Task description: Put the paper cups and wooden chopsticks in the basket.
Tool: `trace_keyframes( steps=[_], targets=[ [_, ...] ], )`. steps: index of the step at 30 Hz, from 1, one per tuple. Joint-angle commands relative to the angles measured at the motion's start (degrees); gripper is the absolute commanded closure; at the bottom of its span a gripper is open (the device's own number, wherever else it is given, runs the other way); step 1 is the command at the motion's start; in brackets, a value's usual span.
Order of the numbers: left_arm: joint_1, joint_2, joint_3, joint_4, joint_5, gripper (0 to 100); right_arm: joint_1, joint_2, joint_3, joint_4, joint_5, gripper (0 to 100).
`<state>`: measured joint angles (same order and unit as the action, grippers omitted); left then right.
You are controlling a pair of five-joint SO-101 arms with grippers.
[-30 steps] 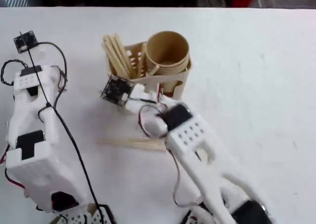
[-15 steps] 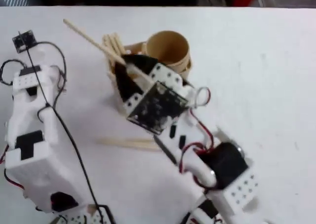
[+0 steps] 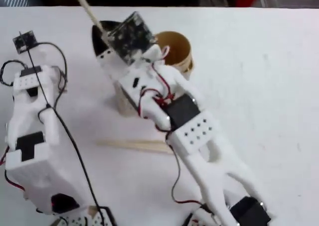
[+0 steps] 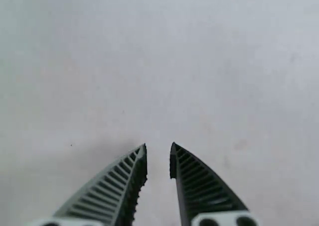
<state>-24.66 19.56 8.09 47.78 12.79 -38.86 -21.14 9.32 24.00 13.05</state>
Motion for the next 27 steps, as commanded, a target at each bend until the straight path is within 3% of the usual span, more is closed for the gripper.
trace_keyframes(
  steps=[1, 6, 12, 19, 23, 27],
  targets=[
    [-0.31, -0.66, -2.37, -1.05, 0.53, 91, 3.03, -0.22, 1.32, -2.95, -1.93, 98.1],
    [-0.31, -0.66, -2.37, -1.05, 0.53, 91, 4.0, -0.22, 3.52, -0.66, -2.2, 96.9],
    [-0.48, -0.66, -2.37, -1.05, 0.53, 91, 3.91, -0.31, 3.78, 1.27, -2.29, 84.9],
    [-0.48, -0.48, -2.37, -1.05, 0.53, 91, 3.91, -0.48, 3.87, 1.45, -2.02, 84.0],
    [-0.48, -0.22, -2.64, -1.14, 0.53, 91, 4.35, -6.46, 3.08, 18.33, 3.16, 84.1],
    [-0.31, -0.13, -2.64, -1.49, 0.53, 91, -3.47, -10.59, -0.7, 41.89, 15.82, 83.7]
  ],
)
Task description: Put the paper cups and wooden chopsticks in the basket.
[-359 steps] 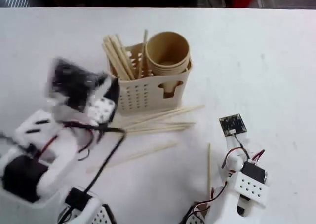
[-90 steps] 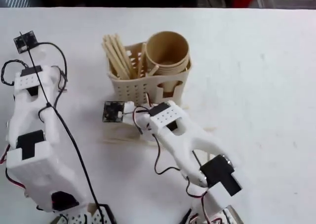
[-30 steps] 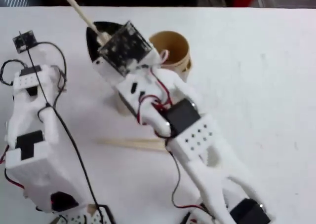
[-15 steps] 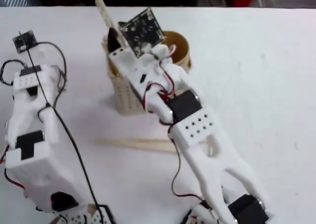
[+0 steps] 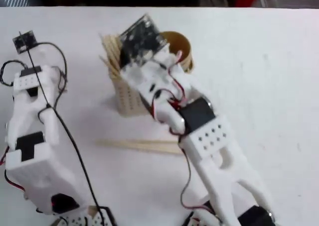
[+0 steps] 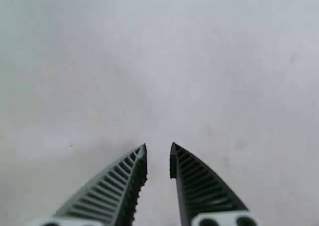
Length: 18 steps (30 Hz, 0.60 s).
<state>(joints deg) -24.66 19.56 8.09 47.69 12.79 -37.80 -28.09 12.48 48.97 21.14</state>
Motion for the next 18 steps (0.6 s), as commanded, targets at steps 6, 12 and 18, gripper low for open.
trace_keyframes(
  steps=[6, 12, 18],
  targets=[
    [-0.57, -0.13, -2.37, -1.41, 0.53, 91, -11.21, -1.71, -1.05, 39.43, 19.43, 83.7],
    [-0.57, -0.13, -2.37, -1.41, 0.44, 91, -14.29, 1.89, 23.21, 28.0, 24.53, 83.6],
    [-0.57, -0.13, -2.46, -1.23, 0.44, 91, -9.27, 6.55, 33.41, 13.49, 27.96, 81.2]
  ],
)
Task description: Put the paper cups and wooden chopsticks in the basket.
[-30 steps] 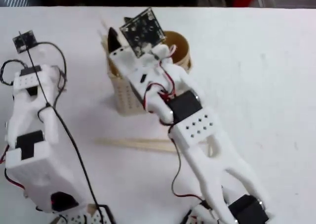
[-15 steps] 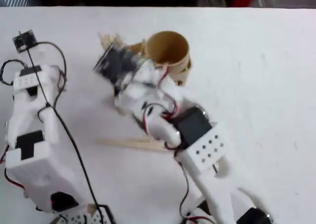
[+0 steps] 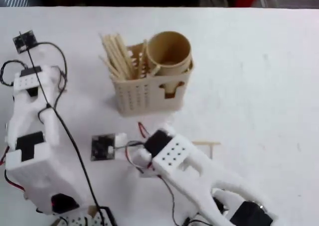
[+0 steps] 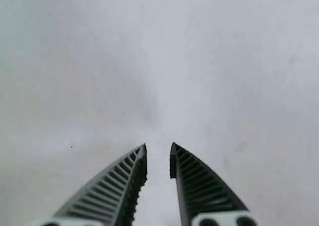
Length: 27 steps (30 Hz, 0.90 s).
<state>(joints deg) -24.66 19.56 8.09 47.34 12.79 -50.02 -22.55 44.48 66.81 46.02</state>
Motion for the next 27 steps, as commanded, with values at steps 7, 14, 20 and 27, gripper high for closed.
trace_keyframes(
  steps=[7, 14, 20, 27],
  targets=[
    [-0.57, -0.13, -2.64, -0.97, 0.35, 91, 8.04, 9.8, 1.23, -12.09, 4.22, 75.3],
    [-0.57, -0.13, -2.64, -0.97, 0.35, 91, 8.48, 18.51, 1.05, -18.59, 4.57, 75.9],
    [-0.57, -0.13, -2.64, -0.97, 0.35, 91, 8.48, 18.68, 0.35, -18.42, 4.31, 98.5],
    [-0.57, -0.13, -2.55, -1.05, 0.35, 91, 9.8, 17.98, -0.35, -18.33, 4.22, 98.1]
  ],
)
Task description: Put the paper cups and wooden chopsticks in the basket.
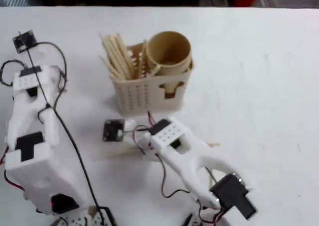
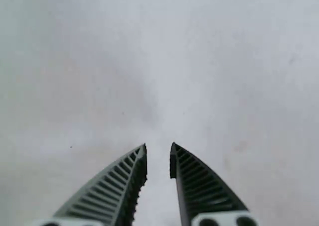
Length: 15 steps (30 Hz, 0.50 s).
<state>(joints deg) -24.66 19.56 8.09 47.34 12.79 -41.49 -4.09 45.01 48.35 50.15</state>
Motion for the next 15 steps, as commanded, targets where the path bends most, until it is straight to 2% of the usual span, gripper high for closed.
trace_keyframes(
  steps=[1, 9, 15],
  targets=[
    [-0.57, -0.13, -2.55, -1.05, 0.35, 91, 1.89, -1.45, -1.41, 0.66, 0.09, 98.2],
    [-0.57, -0.13, -2.55, -1.05, 0.26, 91, 4.0, -22.99, -11.08, 12.79, -5.36, 98.2],
    [-0.57, -0.13, -2.55, -1.05, 0.26, 91, 4.0, -39.25, -18.9, 16.13, -10.37, 98.2]
  ],
)
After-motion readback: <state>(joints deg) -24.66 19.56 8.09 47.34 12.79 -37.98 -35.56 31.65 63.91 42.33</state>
